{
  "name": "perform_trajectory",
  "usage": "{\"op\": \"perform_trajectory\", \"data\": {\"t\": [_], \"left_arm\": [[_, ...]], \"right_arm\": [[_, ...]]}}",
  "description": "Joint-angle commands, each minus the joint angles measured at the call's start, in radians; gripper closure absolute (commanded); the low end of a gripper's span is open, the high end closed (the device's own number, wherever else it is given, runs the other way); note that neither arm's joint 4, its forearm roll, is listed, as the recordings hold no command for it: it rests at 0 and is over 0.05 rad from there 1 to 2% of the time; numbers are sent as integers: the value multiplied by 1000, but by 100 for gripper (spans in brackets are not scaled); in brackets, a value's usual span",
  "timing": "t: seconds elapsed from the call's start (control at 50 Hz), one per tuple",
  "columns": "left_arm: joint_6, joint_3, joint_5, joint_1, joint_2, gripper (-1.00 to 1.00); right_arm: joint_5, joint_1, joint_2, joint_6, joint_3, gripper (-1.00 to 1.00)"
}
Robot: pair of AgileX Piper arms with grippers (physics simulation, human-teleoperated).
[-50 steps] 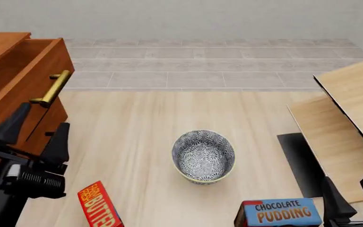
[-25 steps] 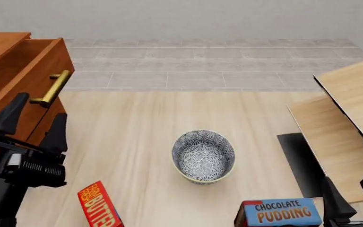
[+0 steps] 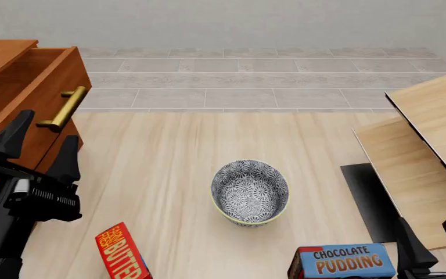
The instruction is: Close the top drawer of the cabinet.
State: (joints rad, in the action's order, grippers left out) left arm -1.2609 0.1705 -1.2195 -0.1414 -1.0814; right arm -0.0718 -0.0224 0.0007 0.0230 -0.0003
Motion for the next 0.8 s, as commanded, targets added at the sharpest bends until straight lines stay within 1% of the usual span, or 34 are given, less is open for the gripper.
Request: {"op": "perform_trajectory", "data": {"t": [0.02,0.8], "left_arm": [[2,16,0,30,-29,-100],[12,22,0,81,-42,-100]], "right_arm": [[-1,0,0,-1,0,-100],[3,-3,0,-3,0,-100]]}}
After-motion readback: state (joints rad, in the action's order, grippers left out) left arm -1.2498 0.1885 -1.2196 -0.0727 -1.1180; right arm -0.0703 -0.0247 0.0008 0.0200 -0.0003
